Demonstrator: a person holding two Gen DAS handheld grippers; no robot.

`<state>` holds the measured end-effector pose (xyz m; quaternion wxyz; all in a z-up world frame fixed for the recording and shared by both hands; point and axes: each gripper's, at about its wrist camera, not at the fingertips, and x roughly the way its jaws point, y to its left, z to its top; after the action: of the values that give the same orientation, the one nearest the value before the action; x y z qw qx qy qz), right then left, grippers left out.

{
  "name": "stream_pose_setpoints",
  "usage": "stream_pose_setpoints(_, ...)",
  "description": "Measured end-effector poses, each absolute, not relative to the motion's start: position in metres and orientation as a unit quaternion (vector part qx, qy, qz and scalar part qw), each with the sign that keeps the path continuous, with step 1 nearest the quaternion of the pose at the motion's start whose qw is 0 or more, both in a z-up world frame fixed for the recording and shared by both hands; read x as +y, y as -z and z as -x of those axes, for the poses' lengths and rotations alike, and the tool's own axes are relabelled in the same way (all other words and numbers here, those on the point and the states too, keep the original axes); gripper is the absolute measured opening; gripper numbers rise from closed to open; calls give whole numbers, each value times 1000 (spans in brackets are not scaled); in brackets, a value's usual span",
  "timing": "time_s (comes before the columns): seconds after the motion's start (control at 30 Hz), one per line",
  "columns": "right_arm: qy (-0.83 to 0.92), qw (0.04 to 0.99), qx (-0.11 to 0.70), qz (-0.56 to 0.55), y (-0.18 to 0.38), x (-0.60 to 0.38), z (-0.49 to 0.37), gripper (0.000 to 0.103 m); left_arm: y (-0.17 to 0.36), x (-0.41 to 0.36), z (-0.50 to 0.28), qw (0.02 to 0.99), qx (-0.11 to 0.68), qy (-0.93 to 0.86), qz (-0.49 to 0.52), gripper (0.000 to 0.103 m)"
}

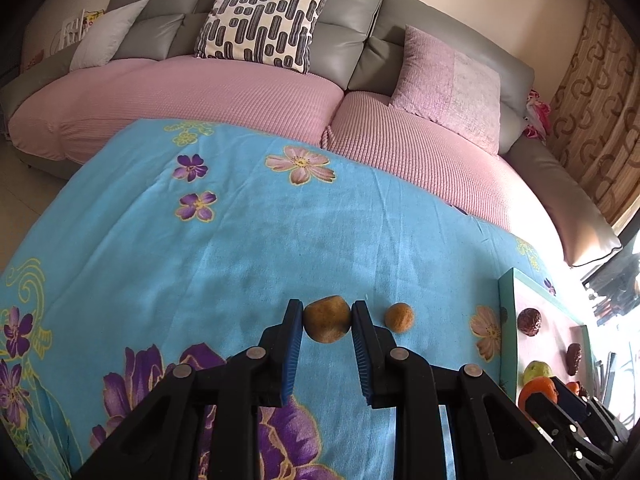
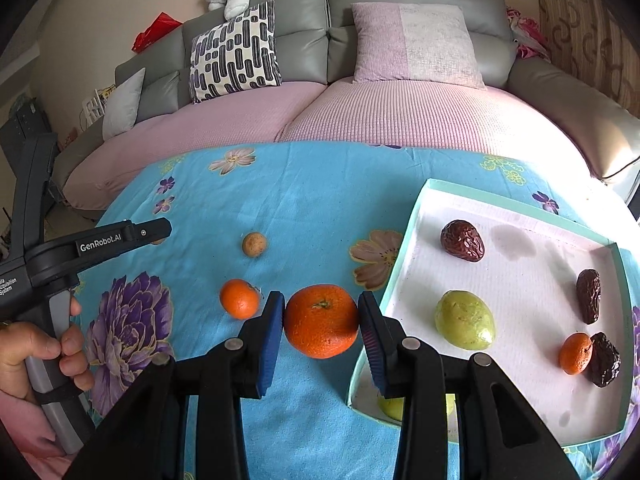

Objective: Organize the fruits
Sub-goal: 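Carry the orange and the nut into the tray with both grippers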

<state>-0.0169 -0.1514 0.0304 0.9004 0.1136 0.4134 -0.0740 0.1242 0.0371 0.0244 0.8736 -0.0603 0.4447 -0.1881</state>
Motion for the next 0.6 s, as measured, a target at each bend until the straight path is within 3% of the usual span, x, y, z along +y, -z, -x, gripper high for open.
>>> stream_pose_setpoints(0.6, 138, 897, 386, -169, -41, -215, 53, 40, -37, -31, -90, 868, 429, 249, 2, 26)
